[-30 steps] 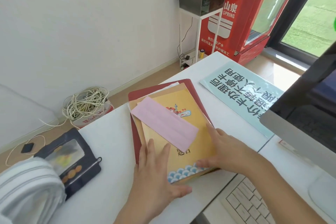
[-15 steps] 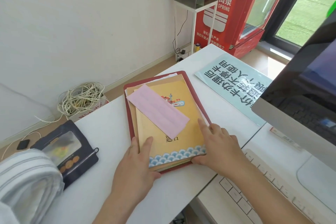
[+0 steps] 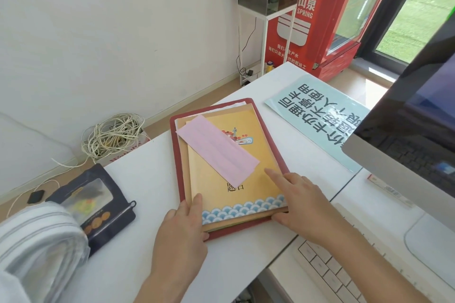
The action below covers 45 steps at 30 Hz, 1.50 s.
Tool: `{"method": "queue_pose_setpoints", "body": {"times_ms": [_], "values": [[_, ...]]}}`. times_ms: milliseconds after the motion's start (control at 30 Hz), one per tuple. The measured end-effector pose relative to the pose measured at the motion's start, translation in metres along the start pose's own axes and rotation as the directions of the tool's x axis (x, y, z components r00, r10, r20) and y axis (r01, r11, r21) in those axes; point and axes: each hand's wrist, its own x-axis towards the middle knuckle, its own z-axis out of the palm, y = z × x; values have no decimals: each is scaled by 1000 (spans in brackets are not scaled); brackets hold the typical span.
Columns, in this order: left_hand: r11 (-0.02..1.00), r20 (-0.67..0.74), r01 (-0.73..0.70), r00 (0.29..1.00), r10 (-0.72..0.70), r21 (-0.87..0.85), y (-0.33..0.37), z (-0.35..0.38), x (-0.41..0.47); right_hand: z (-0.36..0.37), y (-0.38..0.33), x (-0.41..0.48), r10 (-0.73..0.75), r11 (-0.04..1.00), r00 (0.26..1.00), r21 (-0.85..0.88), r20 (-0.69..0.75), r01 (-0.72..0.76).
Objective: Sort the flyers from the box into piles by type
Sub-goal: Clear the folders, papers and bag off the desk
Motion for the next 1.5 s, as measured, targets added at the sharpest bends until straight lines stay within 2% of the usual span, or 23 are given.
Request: {"method": "queue_pose_setpoints", "body": {"times_ms": [67, 133, 200, 233, 267, 300, 367, 400, 433, 500, 533, 600, 733, 833, 900, 967, 1067, 1133, 1200, 1267, 1367, 1433, 1500], "values": [[1000, 17, -8, 1000, 8, 17, -1, -3, 0, -6, 3, 2, 18, 1000, 999, -9, 49, -18], [1000, 35, -19, 999, 19, -2, -3, -8, -2, -16, -3, 2, 43, 992, 995, -121, 93, -32], [999, 6, -20, 1000, 21, -48, -12, -13, -8, -26, -21, 3, 2, 975, 999, -223, 41, 7], [998, -39, -20, 999, 18, -67, -19, -20, -11, -29, -34, 4, -53, 978, 999, -203, 0, 52], [998, -86, -17, 996, 12, -59, -29, -24, -14, -31, -50, 6, -109, 988, 994, -108, -15, 107], [999, -159, -16, 987, 8, -50, -41, -24, -17, -30, -69, 8, -153, 986, 988, 72, 0, 153], [999, -231, 43, 972, -43, -6, -63, -19, -23, -22, -108, 15, -230, 866, 970, 470, 74, 170], [993, -179, 119, 977, -115, 11, -71, -15, -24, -16, -127, 20, -270, 794, 956, 588, 113, 155], [976, -112, 217, 970, -215, 4, -80, -7, -24, -9, -145, 27, -297, 754, 943, 643, 151, 135], [928, -60, 370, 928, -368, 37, -93, 7, -23, 11, -175, 43, -321, 746, 918, 660, 231, 95], [910, -50, 413, 910, -411, 34, -98, 12, -21, 21, -187, 53, -311, 762, 912, 643, 268, 72], [911, -91, 412, 907, -412, -17, -108, 21, -19, 41, -208, 71, -281, 794, 908, 607, 310, 38], [938, -233, 257, 922, -310, -234, -113, 30, -24, 61, -239, 102, -164, 828, 951, 561, 264, -13], [928, -217, 138, 951, -222, -346, -109, 36, -36, 64, -245, 119, -96, 880, 963, 473, 251, -36], [919, -222, 101, 955, -197, -381, -108, 36, -41, 64, -244, 119, -129, 884, 960, 468, 247, -2], [942, -289, 50, 945, -152, -333, -109, 35, -43, 55, -238, 114, -207, 870, 955, 487, 214, 79], [961, -459, -7, 880, -126, -277, -99, 12, -39, 5, -203, 101, -265, 881, 961, 425, 81, 207], [955, -556, -125, 830, -47, -268, -85, -13, -26, -41, -167, 99, -233, 904, 972, 376, 36, 203], [962, -607, -230, 789, 94, -150, -63, -28, -7, -77, -133, 107, -180, 929, 982, 337, 53, 152], [952, -613, -306, 751, 246, 7, -40, -29, 9, -97, -113, 120, -180, 976, 977, 144, 115, 163], [928, -604, -346, 714, 355, 136, 1, -20, 26, -103, -100, 140, -245, 950, 944, -137, 221, 279], [918, -618, -381, 698, 362, 107, 32, -17, 34, -96, -92, 151, -273, 905, 929, -260, 250, 336], [877, -631, -478, 695, 344, -48, 52, -16, 40, -83, -84, 160, -284, 876, 926, -324, 249, 356]]}}
